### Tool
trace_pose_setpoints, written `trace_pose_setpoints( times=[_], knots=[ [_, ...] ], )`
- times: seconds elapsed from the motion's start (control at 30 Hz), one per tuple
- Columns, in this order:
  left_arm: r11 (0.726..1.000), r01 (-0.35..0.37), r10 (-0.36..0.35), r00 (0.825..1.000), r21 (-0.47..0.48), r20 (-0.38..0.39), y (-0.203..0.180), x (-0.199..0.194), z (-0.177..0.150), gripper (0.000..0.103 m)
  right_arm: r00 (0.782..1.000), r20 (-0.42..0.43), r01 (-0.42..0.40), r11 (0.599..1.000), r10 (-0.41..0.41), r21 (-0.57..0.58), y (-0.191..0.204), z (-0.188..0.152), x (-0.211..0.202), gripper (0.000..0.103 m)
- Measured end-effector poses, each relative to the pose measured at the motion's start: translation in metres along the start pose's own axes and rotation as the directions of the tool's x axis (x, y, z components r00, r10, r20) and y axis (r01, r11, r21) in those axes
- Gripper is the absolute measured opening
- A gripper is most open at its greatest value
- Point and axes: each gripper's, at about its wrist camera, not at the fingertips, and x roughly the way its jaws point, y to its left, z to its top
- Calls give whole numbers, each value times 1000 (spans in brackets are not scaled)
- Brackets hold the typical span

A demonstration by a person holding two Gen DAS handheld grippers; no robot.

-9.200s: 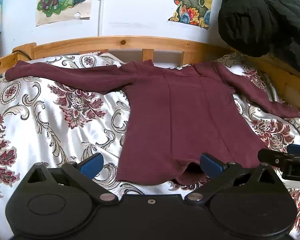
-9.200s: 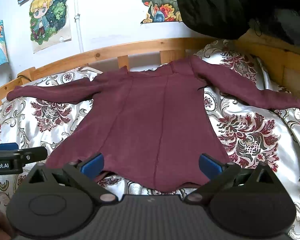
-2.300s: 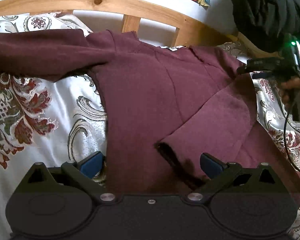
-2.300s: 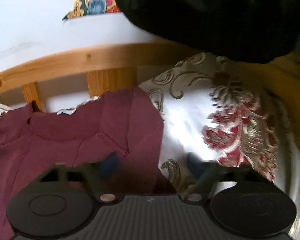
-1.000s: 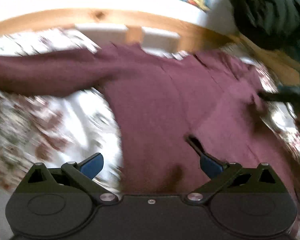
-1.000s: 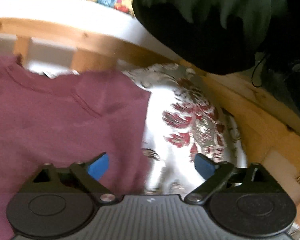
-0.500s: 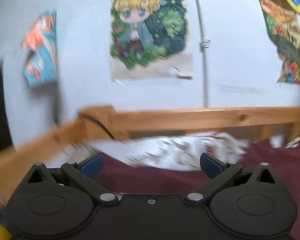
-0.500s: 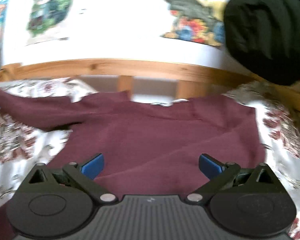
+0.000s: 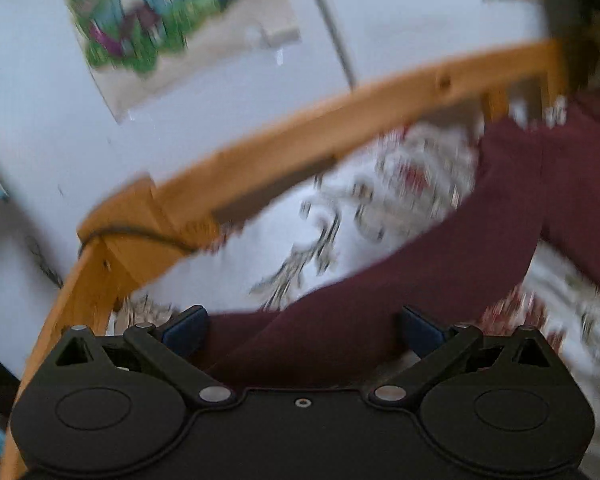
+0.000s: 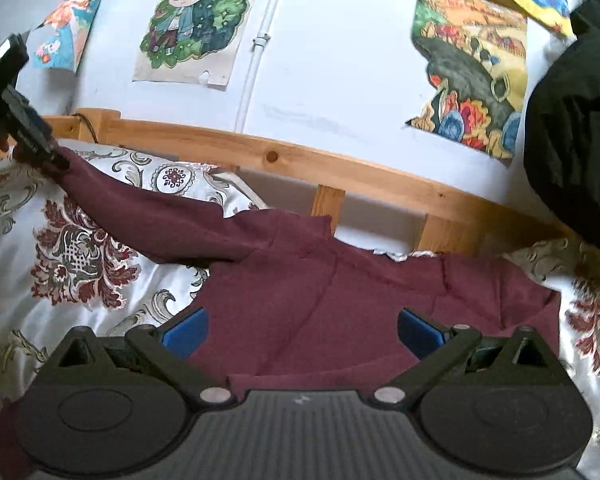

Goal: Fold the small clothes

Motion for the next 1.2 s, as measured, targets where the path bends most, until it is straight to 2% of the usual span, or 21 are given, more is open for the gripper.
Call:
trace_pose_setpoints(
  times=[0.07,0.17,0.27,0.33,0.4,0.47,0.5,0.57,0.6,0.7,0.8,0.87,0.97,1.03,1.1,1.2],
  knots=[
    [999,41,-42,994,-15,-96,15,7,4,98,1000,-1,-1,1000,1,26,-4,-2,-1,103],
    [991,102,-117,972,-84,-202,32,10,10,85,1000,8,6,999,-7,49,-11,-5,-6,103],
    [975,103,-156,948,-196,-277,41,12,18,57,999,24,23,998,-24,54,-15,-7,-12,103],
    [972,104,-165,939,-210,-302,36,8,26,24,999,36,28,998,-30,62,-19,-7,-18,103],
    [973,118,-177,933,-198,-313,26,0,33,17,998,48,34,997,-37,70,-22,-7,-23,103],
    [951,185,-256,919,-247,-301,17,-13,39,15,997,62,37,996,-42,75,-26,-8,-28,103],
    [917,248,-337,900,-312,-276,15,-20,41,15,996,70,41,996,-46,75,-28,-9,-32,103],
    [799,389,-520,830,-459,-202,7,-36,42,15,996,77,45,996,-51,73,-31,-11,-36,103],
    [751,443,-580,797,-490,-169,-2,-45,44,14,996,77,46,996,-52,75,-33,-13,-37,103],
    [659,564,-691,716,-497,-104,-39,-69,52,14,996,70,50,993,-57,104,-40,-17,-42,103],
    [586,646,-759,649,-489,-50,-77,-86,60,14,997,60,46,989,-55,141,-50,-22,-47,103],
    [562,684,-783,622,-465,-31,-105,-93,66,14,997,50,42,986,-51,163,-57,-25,-51,103],
    [567,717,-793,609,-406,-32,-147,-95,79,14,999,25,39,982,-45,183,-68,-32,-58,103],
    [541,738,-813,581,-403,-28,-170,-84,86,14,999,4,34,980,-36,196,-77,-39,-63,103],
    [516,754,-832,554,-406,-29,-193,-73,95,14,1000,-12,13,979,-11,203,-85,-46,-68,103],
    [513,773,-844,533,-374,-56,-228,-55,108,14,998,-27,-55,975,63,217,-91,-58,-75,103]
  ],
)
